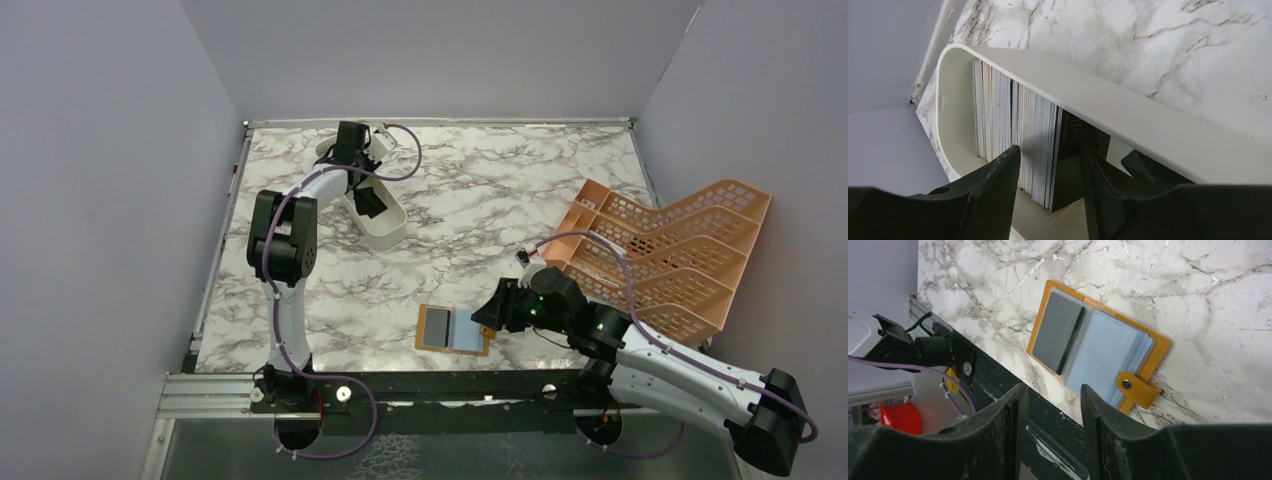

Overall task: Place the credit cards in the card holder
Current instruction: Adjust the credit card in the storage box.

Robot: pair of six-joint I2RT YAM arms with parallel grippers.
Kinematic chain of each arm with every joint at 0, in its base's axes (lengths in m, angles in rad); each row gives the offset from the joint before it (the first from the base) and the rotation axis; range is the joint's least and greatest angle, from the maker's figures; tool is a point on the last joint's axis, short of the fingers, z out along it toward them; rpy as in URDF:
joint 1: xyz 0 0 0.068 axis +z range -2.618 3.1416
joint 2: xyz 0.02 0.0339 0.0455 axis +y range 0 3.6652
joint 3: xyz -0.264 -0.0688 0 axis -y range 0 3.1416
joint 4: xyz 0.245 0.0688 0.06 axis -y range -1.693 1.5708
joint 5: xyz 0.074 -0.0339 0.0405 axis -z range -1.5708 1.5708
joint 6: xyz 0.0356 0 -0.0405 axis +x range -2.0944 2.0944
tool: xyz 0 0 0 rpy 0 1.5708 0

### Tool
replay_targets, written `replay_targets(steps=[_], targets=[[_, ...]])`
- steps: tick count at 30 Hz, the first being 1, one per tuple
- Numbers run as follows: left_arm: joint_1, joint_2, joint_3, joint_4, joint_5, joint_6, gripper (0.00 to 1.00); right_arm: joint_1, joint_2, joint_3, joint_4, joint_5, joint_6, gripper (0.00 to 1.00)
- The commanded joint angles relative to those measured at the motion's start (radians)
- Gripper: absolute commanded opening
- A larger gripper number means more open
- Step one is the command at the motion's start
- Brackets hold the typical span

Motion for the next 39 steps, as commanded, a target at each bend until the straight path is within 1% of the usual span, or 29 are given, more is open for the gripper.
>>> replay_targets(steps=[1, 7, 24, 27, 31, 39], targets=[[-0.006, 0.032, 0.022, 0.025, -0.062, 0.036, 0.5, 0.006, -0.007, 0.029, -0.001, 0.034, -0.013, 0.48], [-0.009, 0.013, 0.035, 0.028, -0.083, 0.046, 0.44, 0.006, -0.006, 0.027, 0.006, 0.036, -0.014, 0.48], [-0.018, -0.02, 0.056, 0.022, -0.125, 0.101, 0.44, 0.006, -0.002, 0.023, 0.015, 0.033, -0.013, 0.48], [-0.019, -0.014, 0.061, 0.019, -0.131, 0.11, 0.41, 0.006, 0.002, 0.02, 0.025, 0.031, -0.012, 0.48], [-0.02, -0.01, 0.061, 0.016, -0.131, 0.115, 0.35, 0.006, 0.006, 0.02, 0.028, 0.03, -0.013, 0.48], [-0.023, -0.018, 0.064, 0.011, -0.139, 0.126, 0.32, 0.006, 0.009, 0.021, 0.029, 0.031, -0.014, 0.48]])
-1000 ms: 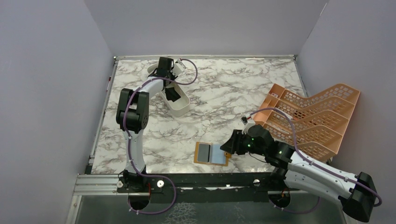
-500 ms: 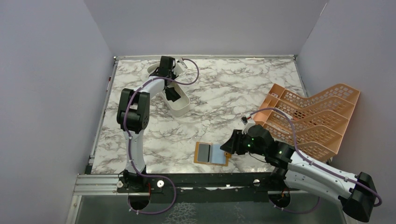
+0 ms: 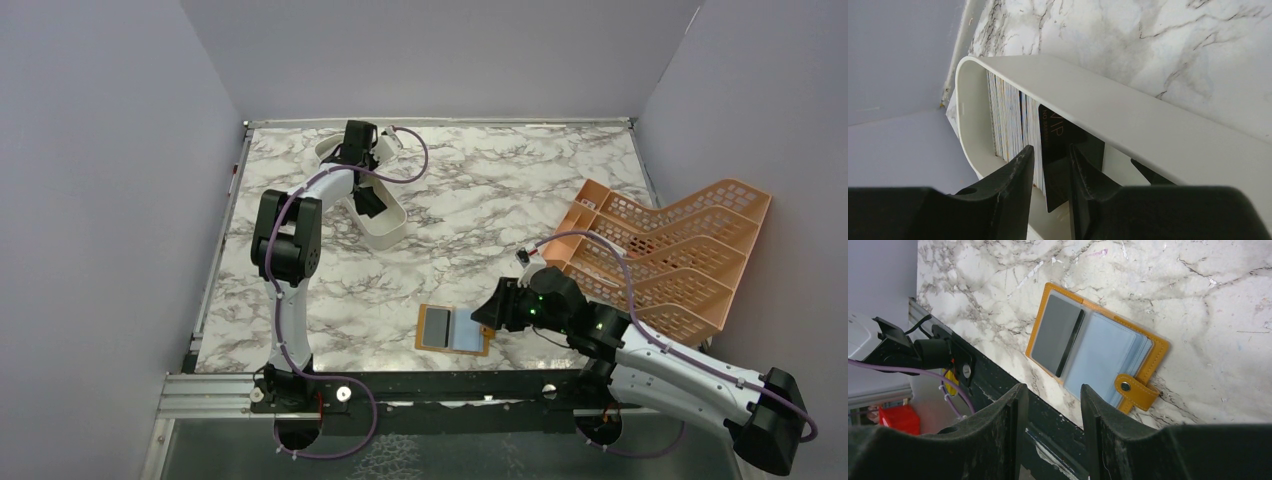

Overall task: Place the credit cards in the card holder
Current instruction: Adjust the credit card in the storage box.

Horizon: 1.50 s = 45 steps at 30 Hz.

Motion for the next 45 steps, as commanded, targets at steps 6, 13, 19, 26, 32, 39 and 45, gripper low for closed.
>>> replay_targets(steps=[6, 13, 19, 26, 32, 39, 45], targets=[[-0.013, -0.051, 0.042, -0.009, -0.058, 0.025, 0.21, 0.006, 0.005, 0.02, 0.024, 0.017, -0.013, 0.48], [-0.038, -0.083, 0.05, -0.074, -0.056, -0.024, 0.04, 0.006, -0.008, 0.02, 0.029, 0.011, -0.009, 0.48], [-0.06, -0.117, 0.059, -0.172, -0.023, -0.123, 0.0, 0.006, -0.008, 0.015, 0.038, 0.002, -0.009, 0.48], [-0.089, -0.133, 0.044, -0.22, -0.057, -0.17, 0.0, 0.006, -0.018, 0.016, 0.037, -0.004, -0.016, 0.48], [-0.092, -0.128, 0.047, -0.215, -0.056, -0.168, 0.0, 0.006, -0.031, 0.022, 0.023, -0.011, -0.015, 0.48], [-0.038, -0.071, 0.087, -0.195, 0.024, -0.117, 0.05, 0.006, -0.057, 0.03, 0.004, -0.019, -0.021, 0.48], [-0.002, 0.009, 0.176, -0.195, 0.066, -0.102, 0.08, 0.006, -0.061, 0.048, -0.026, 0.007, -0.014, 0.48]])
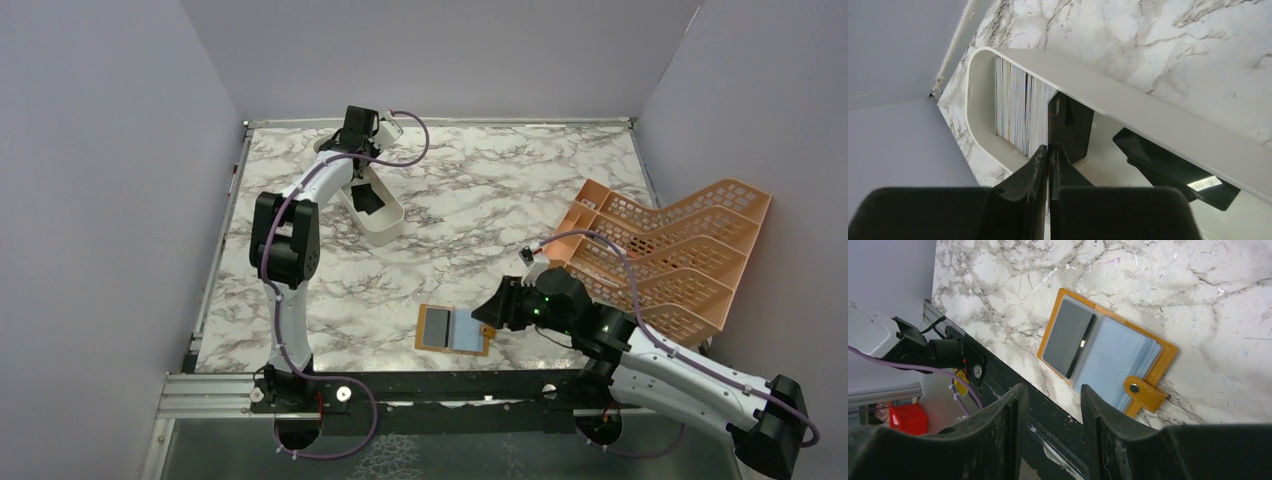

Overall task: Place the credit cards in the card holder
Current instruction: Adjust the credit card in the storage box, then pick up the credit card from the storage box.

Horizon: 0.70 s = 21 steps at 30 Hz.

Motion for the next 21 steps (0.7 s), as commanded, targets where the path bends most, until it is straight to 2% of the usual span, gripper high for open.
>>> replay_targets(steps=[1, 11, 13, 16, 19, 21], targets=[[0.022, 0.059, 0.075, 0.01, 0.057, 0.027, 0.08, 0.006, -0.011, 0.05, -0.03, 0.015, -0.013, 0.48], [0.026, 0.089, 0.106, -0.015, 0.064, 0.048, 0.06, 0.006, 0.037, 0.062, 0.005, 0.01, -0.023, 0.48], [0.03, 0.102, 0.114, -0.014, 0.045, 0.059, 0.1, 0.006, 0.047, 0.065, 0.009, 0.009, -0.024, 0.48], [0.033, 0.115, 0.115, 0.009, 0.023, 0.077, 0.22, 0.006, 0.052, 0.065, 0.017, 0.006, -0.024, 0.48], [0.034, 0.128, 0.123, 0.026, 0.008, 0.089, 0.26, 0.006, 0.05, 0.067, 0.018, 0.008, -0.027, 0.48], [0.034, 0.139, 0.133, 0.027, -0.002, 0.09, 0.33, 0.006, 0.048, 0.067, 0.015, 0.011, -0.028, 0.48]])
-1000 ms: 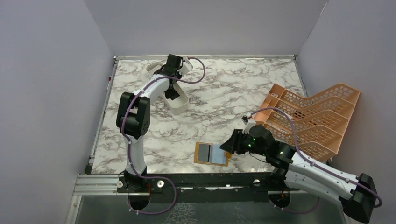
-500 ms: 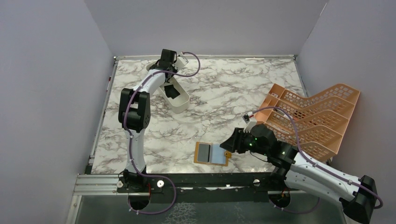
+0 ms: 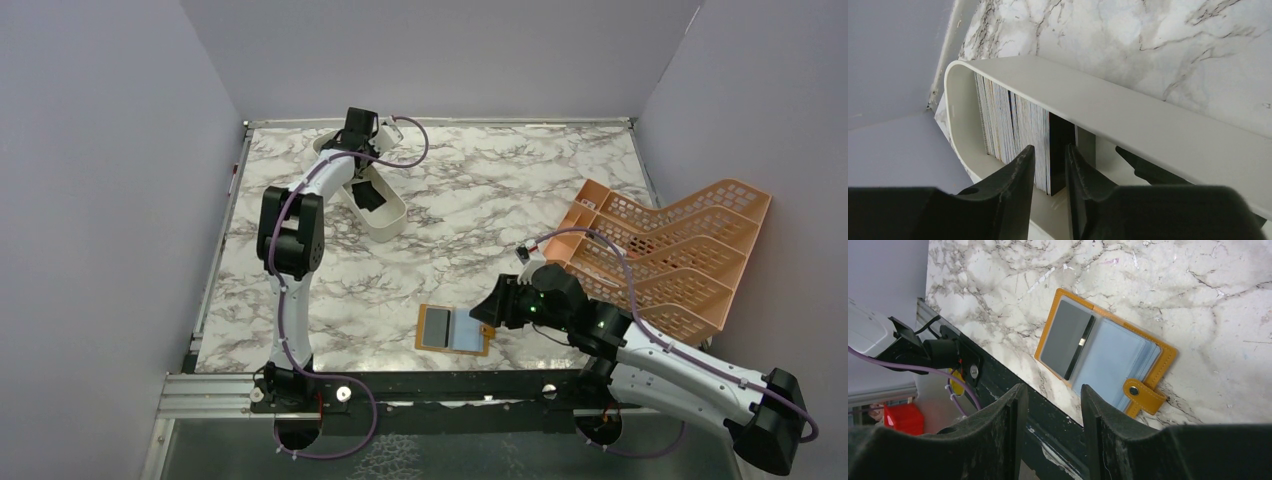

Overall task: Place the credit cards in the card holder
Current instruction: Pick up the credit card from the storage box.

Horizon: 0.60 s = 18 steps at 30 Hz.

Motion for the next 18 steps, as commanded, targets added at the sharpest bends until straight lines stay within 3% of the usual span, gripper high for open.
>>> replay_targets(steps=[1, 9, 18], targets=[[0.005, 0.036, 0.051, 0.035, -0.037, 0.026, 0.37, 0.006, -0.005, 0.038, 0.019, 0.012, -0.02, 0.48], [0.003, 0.048, 0.015, 0.066, -0.072, 0.047, 0.6, 0.006, 0.019, 0.05, 0.03, 0.018, -0.029, 0.48], [0.004, 0.05, 0.002, 0.116, -0.129, 0.088, 0.51, 0.006, 0.021, 0.05, 0.036, 0.017, -0.028, 0.48]])
